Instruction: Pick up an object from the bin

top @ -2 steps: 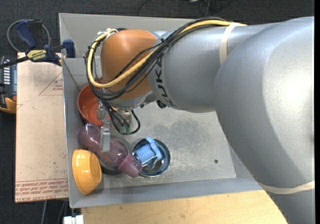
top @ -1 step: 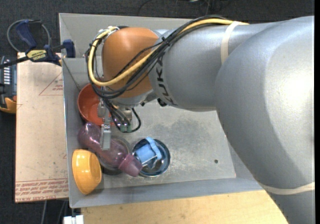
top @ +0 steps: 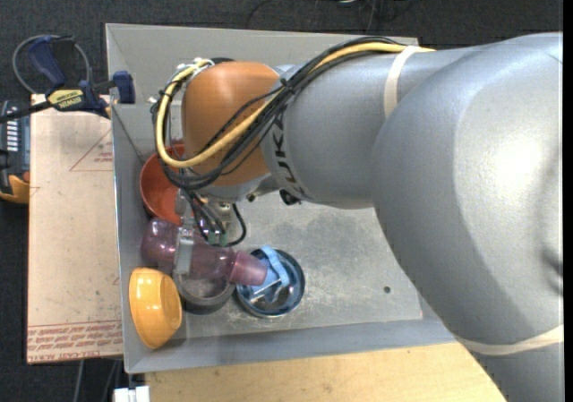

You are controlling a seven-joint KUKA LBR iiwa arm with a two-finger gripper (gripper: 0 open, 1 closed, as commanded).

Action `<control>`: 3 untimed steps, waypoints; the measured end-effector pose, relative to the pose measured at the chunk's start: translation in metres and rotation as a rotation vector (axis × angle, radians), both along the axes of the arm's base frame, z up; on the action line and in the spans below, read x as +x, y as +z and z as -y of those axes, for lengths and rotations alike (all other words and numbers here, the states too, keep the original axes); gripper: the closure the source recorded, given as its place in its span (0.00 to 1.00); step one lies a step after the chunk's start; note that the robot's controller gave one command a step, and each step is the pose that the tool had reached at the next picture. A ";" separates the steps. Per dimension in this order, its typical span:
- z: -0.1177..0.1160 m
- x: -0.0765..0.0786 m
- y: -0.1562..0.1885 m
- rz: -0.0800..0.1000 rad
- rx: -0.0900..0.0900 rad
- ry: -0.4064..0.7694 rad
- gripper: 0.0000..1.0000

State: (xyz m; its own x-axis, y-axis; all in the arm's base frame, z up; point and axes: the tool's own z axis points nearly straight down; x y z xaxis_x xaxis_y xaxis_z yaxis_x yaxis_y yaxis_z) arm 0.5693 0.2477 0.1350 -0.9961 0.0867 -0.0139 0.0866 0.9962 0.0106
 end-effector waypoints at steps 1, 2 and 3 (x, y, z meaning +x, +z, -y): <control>0.002 0.013 -0.015 0.010 0.006 0.257 0.00; 0.003 0.013 -0.018 0.007 0.008 0.161 0.00; 0.003 0.017 -0.019 0.018 0.012 0.277 0.00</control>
Offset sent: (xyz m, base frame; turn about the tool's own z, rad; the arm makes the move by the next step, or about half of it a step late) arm 0.0194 -0.0201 -0.0650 -0.1249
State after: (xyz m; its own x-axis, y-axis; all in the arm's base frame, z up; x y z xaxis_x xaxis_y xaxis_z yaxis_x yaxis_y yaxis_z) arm 0.5866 0.2445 0.1155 -0.9816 -0.1884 -0.0323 -0.1892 0.9817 0.0213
